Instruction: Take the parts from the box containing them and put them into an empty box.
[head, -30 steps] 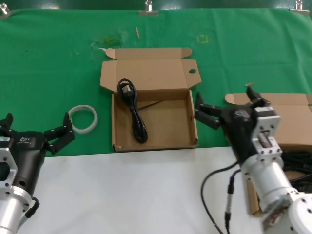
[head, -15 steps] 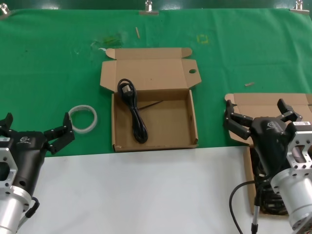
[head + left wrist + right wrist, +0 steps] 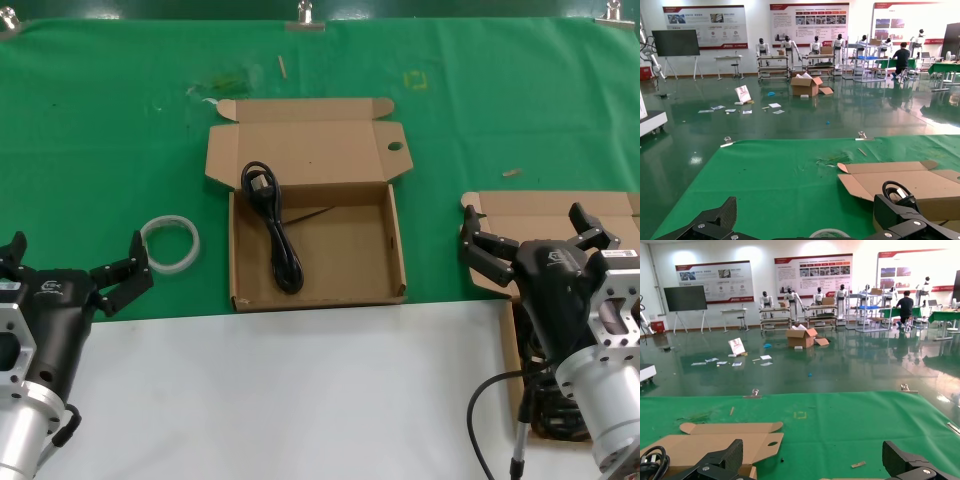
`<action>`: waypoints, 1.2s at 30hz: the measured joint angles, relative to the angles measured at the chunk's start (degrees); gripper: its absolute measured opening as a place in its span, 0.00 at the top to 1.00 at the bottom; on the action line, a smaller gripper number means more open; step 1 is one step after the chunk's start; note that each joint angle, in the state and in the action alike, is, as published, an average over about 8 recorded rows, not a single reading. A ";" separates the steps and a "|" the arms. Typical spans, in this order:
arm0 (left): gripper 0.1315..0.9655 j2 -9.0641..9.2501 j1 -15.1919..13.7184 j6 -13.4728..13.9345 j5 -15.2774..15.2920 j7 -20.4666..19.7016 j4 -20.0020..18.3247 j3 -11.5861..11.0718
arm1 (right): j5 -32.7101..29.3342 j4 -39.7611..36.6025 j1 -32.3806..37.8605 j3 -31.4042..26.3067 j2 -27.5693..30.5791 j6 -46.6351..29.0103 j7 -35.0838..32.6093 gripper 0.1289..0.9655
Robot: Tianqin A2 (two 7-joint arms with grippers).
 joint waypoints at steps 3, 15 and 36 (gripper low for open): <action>0.00 0.00 0.00 0.00 0.00 0.00 0.00 0.00 | 0.00 0.00 0.00 0.00 0.00 0.00 0.00 0.00; 0.00 0.00 0.00 0.00 0.00 0.00 0.00 0.00 | 0.00 0.00 0.00 0.00 0.00 0.00 0.00 0.00; 0.00 0.00 0.00 0.00 0.00 0.00 0.00 0.00 | 0.00 0.00 0.00 0.00 0.00 0.00 0.00 0.00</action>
